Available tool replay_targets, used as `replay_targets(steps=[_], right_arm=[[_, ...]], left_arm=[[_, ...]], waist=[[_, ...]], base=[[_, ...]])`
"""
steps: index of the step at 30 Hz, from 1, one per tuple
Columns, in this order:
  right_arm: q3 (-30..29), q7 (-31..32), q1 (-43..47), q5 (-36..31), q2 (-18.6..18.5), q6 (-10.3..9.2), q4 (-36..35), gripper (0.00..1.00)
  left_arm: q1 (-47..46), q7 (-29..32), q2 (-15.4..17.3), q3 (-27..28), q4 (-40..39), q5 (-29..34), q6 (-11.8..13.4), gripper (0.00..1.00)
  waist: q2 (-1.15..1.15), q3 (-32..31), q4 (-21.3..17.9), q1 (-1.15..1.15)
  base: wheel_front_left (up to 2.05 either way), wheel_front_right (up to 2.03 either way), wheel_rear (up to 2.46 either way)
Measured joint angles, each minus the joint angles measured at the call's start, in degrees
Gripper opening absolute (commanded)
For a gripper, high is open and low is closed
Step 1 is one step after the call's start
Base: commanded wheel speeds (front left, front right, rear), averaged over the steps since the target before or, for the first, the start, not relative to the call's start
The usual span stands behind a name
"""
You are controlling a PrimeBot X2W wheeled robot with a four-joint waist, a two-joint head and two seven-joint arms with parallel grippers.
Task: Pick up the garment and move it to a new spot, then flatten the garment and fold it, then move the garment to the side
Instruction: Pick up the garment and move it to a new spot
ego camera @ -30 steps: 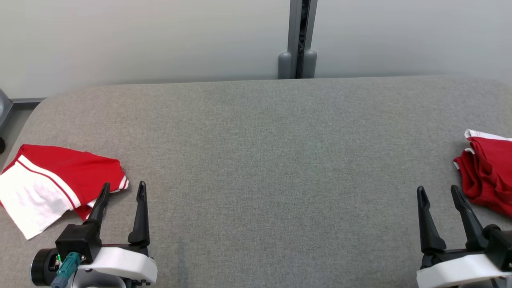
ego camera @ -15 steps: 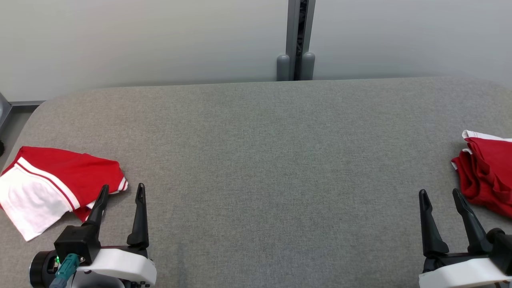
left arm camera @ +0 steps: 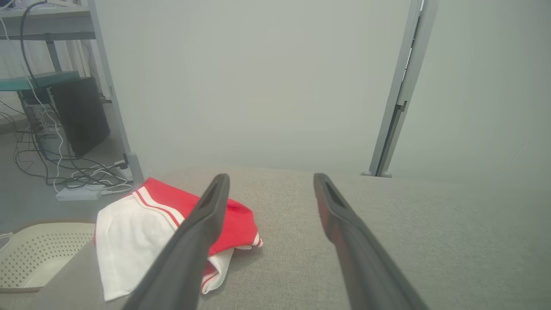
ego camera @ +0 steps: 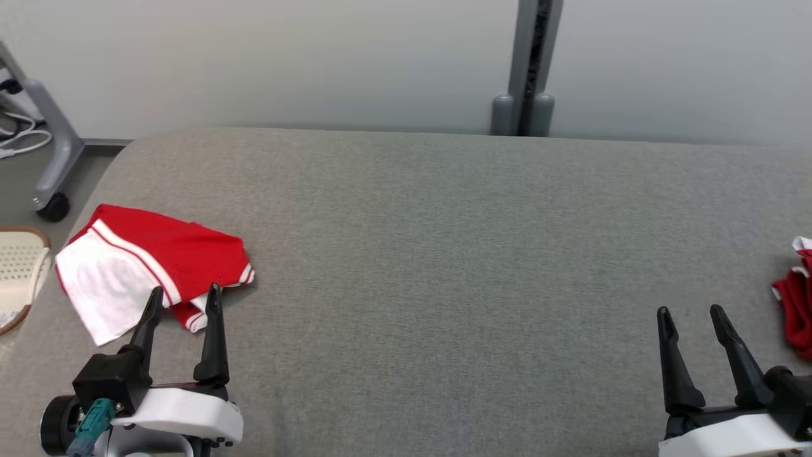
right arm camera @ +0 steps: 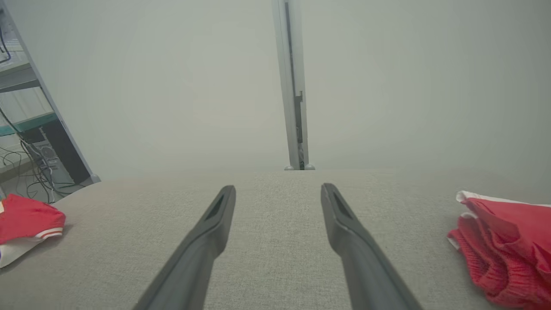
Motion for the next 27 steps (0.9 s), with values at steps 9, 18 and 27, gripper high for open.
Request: replay_targets(steps=[9,18,27], right_arm=[[1.3,0.5,0.2,0.1,0.0,0.00,-0.1,1.00],[1.9,1.0,-0.1,0.1,0.0,0.00,0.0,1.00],[2.4,1.0,-0.4,0.1,0.0,0.00,0.2,1.00]], left_arm=[[0.2,-1.0,-0.3,2.5,0.2,-1.3,0.5,1.00],[0.3,-1.7,-1.4,4.2,1.0,-1.7,-0.2,1.00],[-0.1,-2.0,-2.1,5.7,2.1,-1.8,-1.2,1.00]], waist=[[0.00,-0.1,7.9,0.00],[0.00,0.3,14.9,0.00],[0.00,0.8,15.3,0.00]], base=[[0.00,0.00,0.00],[0.00,0.00,0.00],[0.00,0.00,0.00]])
